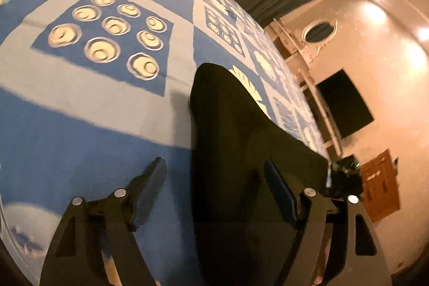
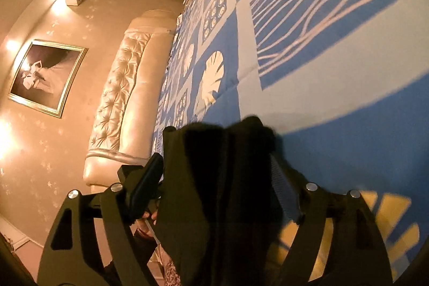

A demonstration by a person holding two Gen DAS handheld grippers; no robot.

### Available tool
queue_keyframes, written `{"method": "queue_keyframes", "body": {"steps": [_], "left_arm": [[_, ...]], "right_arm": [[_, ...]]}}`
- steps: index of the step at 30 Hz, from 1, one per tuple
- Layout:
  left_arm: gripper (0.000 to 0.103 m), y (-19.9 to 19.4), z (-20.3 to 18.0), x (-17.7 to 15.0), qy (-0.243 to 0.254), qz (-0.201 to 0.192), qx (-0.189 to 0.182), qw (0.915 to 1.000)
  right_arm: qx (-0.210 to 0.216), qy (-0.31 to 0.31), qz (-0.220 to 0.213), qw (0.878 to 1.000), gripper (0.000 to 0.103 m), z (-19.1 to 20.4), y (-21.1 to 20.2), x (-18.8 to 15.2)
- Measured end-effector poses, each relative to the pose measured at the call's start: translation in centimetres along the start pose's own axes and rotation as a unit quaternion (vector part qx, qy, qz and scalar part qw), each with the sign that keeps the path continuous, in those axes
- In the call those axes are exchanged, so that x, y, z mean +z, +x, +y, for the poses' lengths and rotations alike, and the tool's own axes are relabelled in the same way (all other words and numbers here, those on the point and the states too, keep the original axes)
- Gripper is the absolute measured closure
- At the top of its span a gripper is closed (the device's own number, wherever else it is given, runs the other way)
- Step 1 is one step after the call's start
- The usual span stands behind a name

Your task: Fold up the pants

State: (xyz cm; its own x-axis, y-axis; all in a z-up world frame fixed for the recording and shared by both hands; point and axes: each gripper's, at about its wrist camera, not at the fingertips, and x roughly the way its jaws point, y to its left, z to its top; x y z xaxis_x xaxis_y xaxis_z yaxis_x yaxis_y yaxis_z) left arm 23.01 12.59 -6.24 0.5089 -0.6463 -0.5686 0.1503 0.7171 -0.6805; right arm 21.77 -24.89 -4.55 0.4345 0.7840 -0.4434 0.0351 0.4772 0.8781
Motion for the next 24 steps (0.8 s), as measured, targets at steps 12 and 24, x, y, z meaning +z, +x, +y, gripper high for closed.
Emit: {"method": "queue_keyframes", "body": {"steps": [12,24], "left_arm": [[0.034,0.3,0.2,2.0,0.006,-0.004,-0.009,0.9999],[0.033,1.9,0.9,4.2,-0.022,0.001,-0.013,0.9997]], "right_arm": [[0.012,-0.006,0.015,1.0,0.039,-0.7,0.5,0.7],[-0.051,-0.048,0.001,0.998,0.025,1.0,-0.6,1.9]]}}
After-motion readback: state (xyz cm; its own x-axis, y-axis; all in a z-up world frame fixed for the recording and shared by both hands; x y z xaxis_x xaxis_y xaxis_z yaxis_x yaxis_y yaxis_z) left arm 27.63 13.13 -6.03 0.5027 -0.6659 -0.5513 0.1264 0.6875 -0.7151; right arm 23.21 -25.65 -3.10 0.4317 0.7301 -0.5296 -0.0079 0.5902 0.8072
